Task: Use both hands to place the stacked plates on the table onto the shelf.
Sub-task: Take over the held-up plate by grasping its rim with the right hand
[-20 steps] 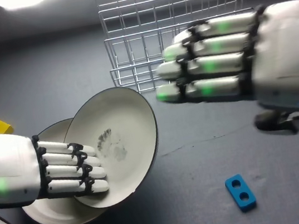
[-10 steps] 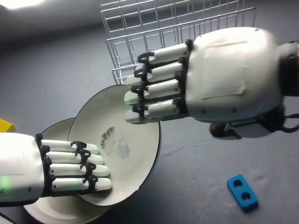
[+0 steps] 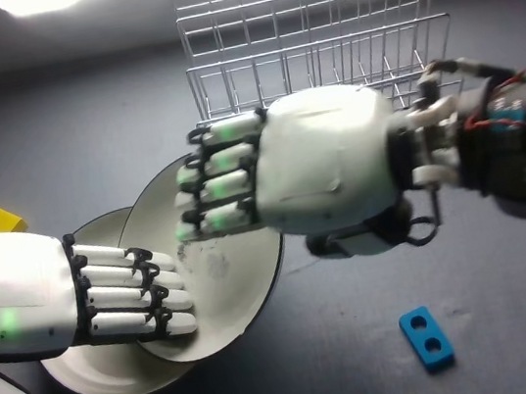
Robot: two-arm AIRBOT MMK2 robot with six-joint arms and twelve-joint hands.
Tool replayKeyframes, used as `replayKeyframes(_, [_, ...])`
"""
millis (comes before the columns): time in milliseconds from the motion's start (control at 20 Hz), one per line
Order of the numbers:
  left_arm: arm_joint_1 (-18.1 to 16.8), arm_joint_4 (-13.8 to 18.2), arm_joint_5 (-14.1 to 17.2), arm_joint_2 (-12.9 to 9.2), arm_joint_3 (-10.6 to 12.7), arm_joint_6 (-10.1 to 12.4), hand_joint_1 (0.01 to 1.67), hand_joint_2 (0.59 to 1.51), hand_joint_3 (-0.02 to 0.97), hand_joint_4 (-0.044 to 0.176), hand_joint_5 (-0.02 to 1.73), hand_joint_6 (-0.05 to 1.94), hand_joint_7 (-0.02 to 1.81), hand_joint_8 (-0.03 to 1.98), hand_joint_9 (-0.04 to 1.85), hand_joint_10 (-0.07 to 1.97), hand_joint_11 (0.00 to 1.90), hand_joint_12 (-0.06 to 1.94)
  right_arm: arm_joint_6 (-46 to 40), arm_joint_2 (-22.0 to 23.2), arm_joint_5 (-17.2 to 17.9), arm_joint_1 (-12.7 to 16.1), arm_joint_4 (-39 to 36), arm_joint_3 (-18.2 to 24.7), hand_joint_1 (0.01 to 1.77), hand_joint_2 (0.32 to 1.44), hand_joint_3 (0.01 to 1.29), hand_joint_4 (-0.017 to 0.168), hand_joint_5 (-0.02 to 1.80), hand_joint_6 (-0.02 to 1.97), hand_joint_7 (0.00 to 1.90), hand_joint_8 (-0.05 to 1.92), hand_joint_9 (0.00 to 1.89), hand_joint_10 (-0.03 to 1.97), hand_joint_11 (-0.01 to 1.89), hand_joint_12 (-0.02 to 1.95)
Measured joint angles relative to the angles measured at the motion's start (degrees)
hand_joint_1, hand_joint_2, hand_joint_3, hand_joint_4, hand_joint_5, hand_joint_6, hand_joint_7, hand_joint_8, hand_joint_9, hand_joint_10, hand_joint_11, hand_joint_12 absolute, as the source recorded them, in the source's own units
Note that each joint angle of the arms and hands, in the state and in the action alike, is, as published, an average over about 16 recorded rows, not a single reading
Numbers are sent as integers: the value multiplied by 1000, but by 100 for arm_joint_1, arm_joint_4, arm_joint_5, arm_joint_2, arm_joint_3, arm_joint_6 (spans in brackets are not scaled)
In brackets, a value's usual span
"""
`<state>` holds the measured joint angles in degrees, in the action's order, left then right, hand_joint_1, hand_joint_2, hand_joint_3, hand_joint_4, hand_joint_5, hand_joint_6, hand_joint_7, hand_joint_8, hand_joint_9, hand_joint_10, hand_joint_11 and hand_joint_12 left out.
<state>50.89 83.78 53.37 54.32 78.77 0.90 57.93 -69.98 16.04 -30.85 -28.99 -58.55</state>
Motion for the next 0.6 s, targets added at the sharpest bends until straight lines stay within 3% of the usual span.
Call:
replayKeyframes(300, [-11, 15, 12, 14, 28, 20, 18, 1086, 20, -2, 21, -7, -12, -22, 4, -17, 16, -18, 131, -616, 66, -99, 8, -528, 1136, 1088, 20, -1, 363, 21, 342, 13, 325, 8, 41, 805])
replayKeyframes(600, [-26, 31, 21, 19, 53, 36, 18, 1086, 19, -2, 22, -7, -12, -22, 3, -17, 16, -19, 267, -1042, 173, -137, -6, -902, 1137, 1063, 21, -3, 542, 19, 549, 0, 548, 5, 205, 897])
